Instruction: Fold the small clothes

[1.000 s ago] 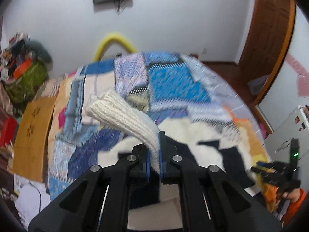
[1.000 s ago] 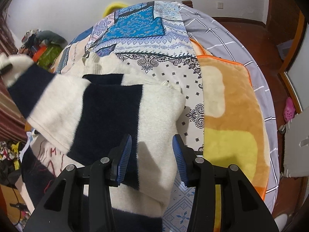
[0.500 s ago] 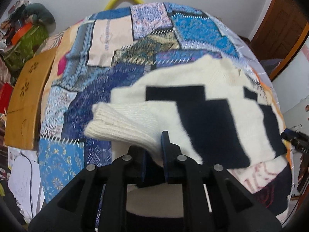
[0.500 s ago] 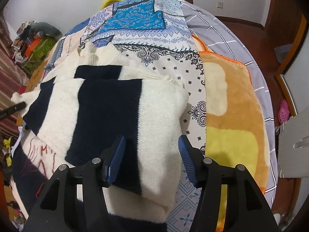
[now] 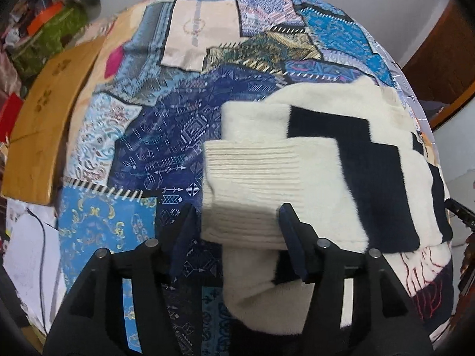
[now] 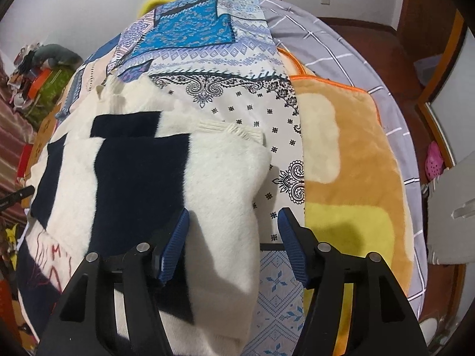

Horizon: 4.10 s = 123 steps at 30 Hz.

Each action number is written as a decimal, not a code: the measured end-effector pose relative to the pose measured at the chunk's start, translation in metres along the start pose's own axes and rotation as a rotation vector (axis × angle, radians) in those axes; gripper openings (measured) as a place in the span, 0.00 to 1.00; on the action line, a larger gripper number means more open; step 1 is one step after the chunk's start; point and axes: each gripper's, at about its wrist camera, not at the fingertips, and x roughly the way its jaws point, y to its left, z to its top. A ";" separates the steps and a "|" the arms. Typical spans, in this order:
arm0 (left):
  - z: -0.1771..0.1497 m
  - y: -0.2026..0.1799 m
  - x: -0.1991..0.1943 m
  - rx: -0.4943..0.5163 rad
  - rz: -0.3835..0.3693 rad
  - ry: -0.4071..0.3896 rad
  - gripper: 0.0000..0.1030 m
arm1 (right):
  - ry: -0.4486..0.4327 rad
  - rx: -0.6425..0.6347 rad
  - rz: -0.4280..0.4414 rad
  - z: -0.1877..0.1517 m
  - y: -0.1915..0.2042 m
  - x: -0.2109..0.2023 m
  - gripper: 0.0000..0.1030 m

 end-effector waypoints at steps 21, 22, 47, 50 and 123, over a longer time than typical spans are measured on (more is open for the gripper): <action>0.029 0.000 0.029 -0.068 -0.153 -0.012 0.41 | 0.051 0.123 0.156 0.020 -0.011 0.041 0.51; 0.030 0.000 0.029 -0.072 -0.157 -0.016 0.37 | 0.052 0.121 0.160 0.020 -0.009 0.043 0.47; 0.076 0.046 0.023 -0.123 0.029 -0.130 0.16 | -0.049 -0.040 0.130 0.090 0.065 0.058 0.20; 0.079 0.054 0.030 -0.140 0.015 -0.116 0.16 | -0.057 -0.056 0.123 0.097 0.070 0.059 0.20; -0.093 0.039 -0.027 -0.105 -0.120 0.021 0.60 | 0.030 -0.041 0.195 -0.061 0.062 -0.011 0.51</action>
